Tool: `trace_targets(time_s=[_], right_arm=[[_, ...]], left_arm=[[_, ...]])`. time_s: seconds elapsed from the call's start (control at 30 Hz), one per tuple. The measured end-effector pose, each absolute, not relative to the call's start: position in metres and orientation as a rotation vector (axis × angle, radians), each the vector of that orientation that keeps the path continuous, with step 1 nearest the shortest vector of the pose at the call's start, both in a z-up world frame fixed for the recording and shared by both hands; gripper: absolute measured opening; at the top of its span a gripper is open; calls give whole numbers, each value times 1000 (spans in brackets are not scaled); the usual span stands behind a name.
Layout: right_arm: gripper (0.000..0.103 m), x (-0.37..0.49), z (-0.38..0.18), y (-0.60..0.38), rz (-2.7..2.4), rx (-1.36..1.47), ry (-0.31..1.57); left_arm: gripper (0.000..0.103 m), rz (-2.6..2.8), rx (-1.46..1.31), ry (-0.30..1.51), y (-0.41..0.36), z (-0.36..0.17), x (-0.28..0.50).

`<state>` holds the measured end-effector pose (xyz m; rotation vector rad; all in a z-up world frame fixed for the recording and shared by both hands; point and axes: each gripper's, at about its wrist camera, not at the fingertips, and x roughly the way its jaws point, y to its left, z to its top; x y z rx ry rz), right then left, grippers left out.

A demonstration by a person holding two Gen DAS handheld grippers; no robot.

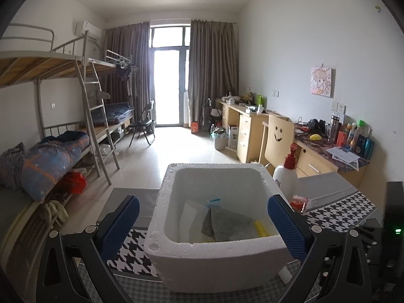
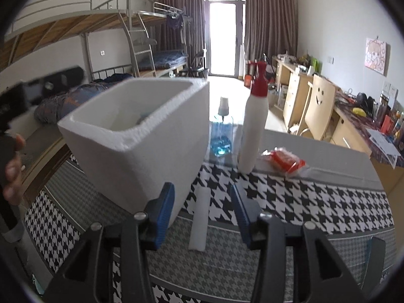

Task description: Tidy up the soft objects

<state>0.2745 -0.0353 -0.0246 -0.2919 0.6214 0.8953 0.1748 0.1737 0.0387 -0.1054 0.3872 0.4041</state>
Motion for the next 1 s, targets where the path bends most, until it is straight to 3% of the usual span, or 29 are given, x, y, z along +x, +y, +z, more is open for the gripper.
trace_targets(time_s=[1.0], right_arm=[[53, 284, -83, -8, 899, -365, 824]], left_arm=[[102, 366, -143, 370, 150, 21, 133]])
